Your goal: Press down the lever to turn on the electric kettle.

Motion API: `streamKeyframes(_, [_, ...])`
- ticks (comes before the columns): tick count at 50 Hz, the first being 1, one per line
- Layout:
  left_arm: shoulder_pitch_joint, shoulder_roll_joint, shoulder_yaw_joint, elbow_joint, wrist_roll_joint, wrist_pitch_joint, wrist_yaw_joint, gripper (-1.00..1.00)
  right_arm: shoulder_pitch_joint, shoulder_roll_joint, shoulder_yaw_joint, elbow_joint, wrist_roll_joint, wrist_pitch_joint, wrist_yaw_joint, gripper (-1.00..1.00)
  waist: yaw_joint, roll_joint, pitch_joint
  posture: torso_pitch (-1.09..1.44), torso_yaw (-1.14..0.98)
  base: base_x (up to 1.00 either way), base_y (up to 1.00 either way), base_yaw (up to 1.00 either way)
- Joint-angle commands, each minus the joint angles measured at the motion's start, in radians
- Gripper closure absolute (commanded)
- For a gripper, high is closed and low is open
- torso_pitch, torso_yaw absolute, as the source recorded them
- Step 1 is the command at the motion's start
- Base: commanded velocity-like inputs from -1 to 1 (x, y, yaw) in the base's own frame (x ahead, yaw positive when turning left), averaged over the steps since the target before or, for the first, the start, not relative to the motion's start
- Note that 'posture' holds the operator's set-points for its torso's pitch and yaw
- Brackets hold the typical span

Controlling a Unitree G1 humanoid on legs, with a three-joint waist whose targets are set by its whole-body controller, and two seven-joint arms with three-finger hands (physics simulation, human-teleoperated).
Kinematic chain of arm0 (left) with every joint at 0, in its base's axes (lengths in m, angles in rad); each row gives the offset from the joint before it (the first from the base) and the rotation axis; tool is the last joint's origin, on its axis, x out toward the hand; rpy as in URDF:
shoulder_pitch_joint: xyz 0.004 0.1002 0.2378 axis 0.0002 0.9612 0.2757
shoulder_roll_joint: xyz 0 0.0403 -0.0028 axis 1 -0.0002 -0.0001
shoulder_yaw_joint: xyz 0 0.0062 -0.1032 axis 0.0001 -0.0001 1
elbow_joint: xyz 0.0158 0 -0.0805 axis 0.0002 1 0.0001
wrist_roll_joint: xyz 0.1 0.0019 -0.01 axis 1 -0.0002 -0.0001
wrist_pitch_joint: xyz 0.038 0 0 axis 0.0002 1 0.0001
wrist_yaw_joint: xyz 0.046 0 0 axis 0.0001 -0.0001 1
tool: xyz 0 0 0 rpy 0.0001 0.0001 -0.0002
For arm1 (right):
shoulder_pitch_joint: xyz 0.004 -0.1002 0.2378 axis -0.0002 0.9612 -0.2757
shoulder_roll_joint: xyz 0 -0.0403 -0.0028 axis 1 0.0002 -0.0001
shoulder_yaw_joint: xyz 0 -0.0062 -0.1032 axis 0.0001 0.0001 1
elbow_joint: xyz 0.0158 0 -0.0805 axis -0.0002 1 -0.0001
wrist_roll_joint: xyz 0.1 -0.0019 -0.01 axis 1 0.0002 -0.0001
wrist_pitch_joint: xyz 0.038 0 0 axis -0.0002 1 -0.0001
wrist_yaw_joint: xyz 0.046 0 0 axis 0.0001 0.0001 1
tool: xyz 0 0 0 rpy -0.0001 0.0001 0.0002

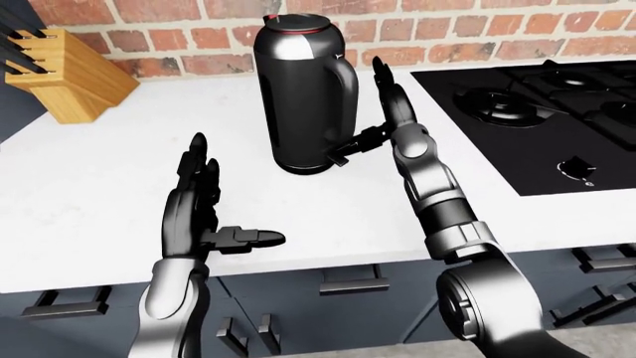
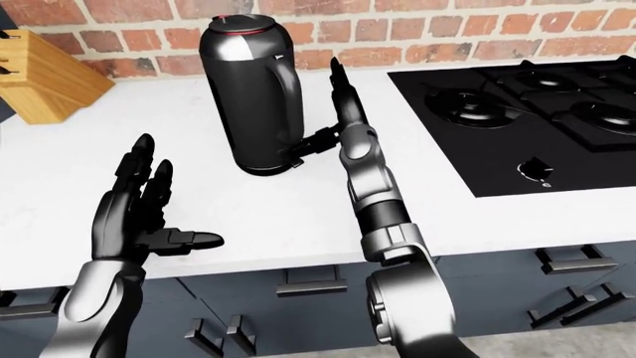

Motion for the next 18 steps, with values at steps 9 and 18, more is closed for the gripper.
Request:
streamKeyframes(9, [-0.021, 0.005, 0.004, -0.037, -0.002, -0.028, 0.004, -1.0, -0.018, -0.002, 0.02, 0.035, -0.045, -0.001, 0.003, -1.0, 0.002, 0.001, -0.011, 0.0, 0.0, 0.0, 0.0, 0.0])
streamKeyframes(18, [-0.02, 0.006, 0.005, -0.042, -0.002, -0.024, 0.004, -1.0, -0.019, 0.003, 0.02, 0.034, -0.043, -0.001, 0.005, -1.0, 0.001, 0.0, -0.011, 0.0, 0.0, 0.0, 0.0, 0.0])
